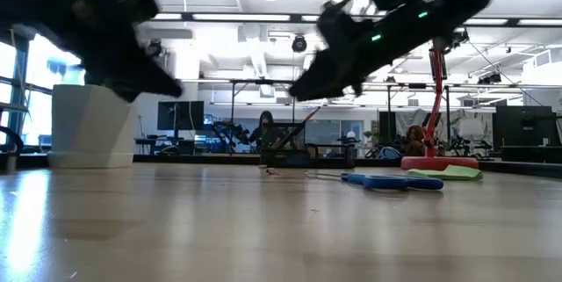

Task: Pick and place office supplies into organizer
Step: Put the pink binder clip into the bottom left section of the desk organizer

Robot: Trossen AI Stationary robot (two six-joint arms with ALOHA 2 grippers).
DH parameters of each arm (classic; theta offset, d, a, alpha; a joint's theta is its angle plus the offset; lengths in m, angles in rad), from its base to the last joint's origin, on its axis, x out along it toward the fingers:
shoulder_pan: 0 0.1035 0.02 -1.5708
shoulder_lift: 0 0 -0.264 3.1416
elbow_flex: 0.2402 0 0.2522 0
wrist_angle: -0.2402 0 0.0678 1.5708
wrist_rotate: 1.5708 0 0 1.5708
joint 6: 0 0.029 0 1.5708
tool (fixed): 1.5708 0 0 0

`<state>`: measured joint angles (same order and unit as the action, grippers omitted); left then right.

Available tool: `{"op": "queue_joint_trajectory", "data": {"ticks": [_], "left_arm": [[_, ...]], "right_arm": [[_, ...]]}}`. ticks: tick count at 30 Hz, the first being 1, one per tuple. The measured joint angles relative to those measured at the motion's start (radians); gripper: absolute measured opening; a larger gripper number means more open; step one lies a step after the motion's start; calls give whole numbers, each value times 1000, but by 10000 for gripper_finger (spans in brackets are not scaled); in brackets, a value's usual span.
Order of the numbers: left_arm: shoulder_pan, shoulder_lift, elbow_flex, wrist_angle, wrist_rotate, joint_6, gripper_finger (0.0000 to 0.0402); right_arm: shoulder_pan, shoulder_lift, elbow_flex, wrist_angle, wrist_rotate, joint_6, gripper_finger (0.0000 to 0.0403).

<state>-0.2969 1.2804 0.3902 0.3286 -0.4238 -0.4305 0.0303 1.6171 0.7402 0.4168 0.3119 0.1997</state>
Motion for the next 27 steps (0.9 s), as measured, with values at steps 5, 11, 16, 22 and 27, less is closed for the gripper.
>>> {"op": "queue_joint_trajectory", "data": {"ticks": [5,11,16,22,27], "left_arm": [[-99,-18,-116,143,-108,-64,1],[-163,-6,-197,290,-148,-98,2],[-175,1,-207,302,-179,-98,1],[-175,0,-207,299,-185,-96,1],[-175,0,-207,293,-186,-93,3]], "right_arm": [[-19,176,140,-45,-32,-43,134],[-40,314,267,-173,-36,-78,138],[-60,358,293,-161,-24,-66,180],[-92,379,293,-163,-58,5,226],[-91,419,293,-130,-65,9,217]]}}
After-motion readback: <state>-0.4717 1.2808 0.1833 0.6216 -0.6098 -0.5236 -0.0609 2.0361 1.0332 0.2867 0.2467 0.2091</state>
